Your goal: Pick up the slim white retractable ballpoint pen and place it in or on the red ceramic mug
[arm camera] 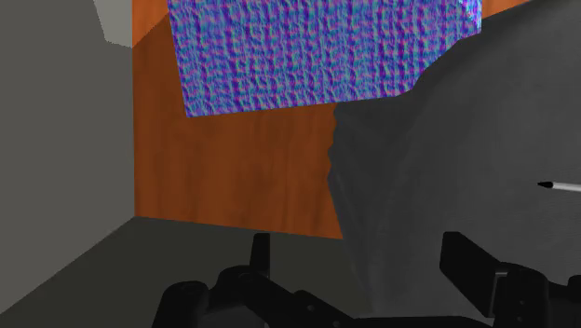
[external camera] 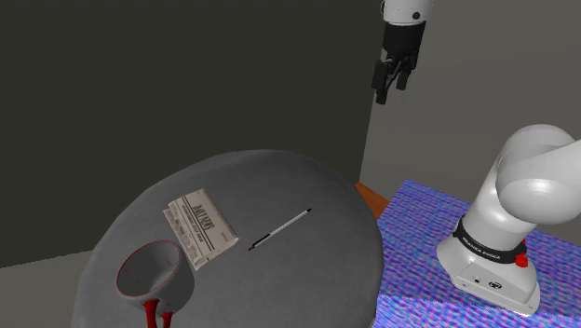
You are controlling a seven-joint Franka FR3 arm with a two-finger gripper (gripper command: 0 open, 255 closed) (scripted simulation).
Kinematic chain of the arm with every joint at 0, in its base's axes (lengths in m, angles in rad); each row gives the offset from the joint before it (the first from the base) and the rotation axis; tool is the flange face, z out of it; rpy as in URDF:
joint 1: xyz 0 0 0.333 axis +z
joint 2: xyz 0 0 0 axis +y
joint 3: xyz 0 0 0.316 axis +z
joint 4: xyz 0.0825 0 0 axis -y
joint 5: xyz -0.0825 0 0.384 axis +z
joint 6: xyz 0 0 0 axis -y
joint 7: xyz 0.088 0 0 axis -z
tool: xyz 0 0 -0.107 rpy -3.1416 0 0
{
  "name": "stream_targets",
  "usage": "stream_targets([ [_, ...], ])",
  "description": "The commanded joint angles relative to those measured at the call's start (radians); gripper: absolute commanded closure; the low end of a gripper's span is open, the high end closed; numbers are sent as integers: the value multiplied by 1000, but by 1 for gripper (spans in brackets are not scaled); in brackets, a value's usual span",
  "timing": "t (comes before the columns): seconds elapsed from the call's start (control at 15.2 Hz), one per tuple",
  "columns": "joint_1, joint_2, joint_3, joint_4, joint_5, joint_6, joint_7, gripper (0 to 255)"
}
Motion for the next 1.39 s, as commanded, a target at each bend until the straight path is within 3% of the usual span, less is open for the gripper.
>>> stream_targets([
  [0.0,0,0,0,0,0,0,0,0],
  [1.32,327,416,195,-12,-74,491,-397,0],
])
